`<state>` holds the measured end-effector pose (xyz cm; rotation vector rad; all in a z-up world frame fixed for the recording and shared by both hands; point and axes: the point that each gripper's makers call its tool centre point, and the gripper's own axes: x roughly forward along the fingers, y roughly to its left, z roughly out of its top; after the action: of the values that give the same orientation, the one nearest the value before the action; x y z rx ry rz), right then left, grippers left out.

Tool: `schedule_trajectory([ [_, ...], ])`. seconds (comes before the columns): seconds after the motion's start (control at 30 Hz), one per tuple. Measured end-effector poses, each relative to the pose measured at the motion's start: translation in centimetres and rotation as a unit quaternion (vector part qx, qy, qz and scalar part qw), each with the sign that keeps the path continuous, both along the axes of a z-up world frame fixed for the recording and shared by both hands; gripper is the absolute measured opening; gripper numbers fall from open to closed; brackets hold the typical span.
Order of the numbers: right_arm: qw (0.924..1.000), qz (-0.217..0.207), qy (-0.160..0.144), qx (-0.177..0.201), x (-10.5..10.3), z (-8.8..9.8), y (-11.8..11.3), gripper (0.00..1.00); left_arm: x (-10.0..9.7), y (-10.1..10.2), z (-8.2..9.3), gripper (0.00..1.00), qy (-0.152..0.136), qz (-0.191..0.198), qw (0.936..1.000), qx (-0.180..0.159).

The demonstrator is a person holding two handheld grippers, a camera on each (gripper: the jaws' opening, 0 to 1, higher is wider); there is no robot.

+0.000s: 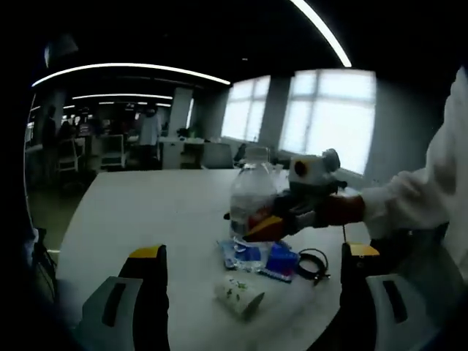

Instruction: Arrange the tabletop items into an orderly group along one side of the table until the central work area is clear of visible clutter.

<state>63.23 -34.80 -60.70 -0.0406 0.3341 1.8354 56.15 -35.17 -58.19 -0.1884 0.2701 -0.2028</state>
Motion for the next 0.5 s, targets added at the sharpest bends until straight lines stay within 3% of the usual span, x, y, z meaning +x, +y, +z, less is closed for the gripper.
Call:
schedule_trajectory([
  [0.5, 0.9995, -0.006, -0.018, 0.024, 2.3, -0.3, 3.4, 0.4, -2.6, -0.4, -2.1, 0.93, 0.021, 0.038, 0.9987, -0.028],
])
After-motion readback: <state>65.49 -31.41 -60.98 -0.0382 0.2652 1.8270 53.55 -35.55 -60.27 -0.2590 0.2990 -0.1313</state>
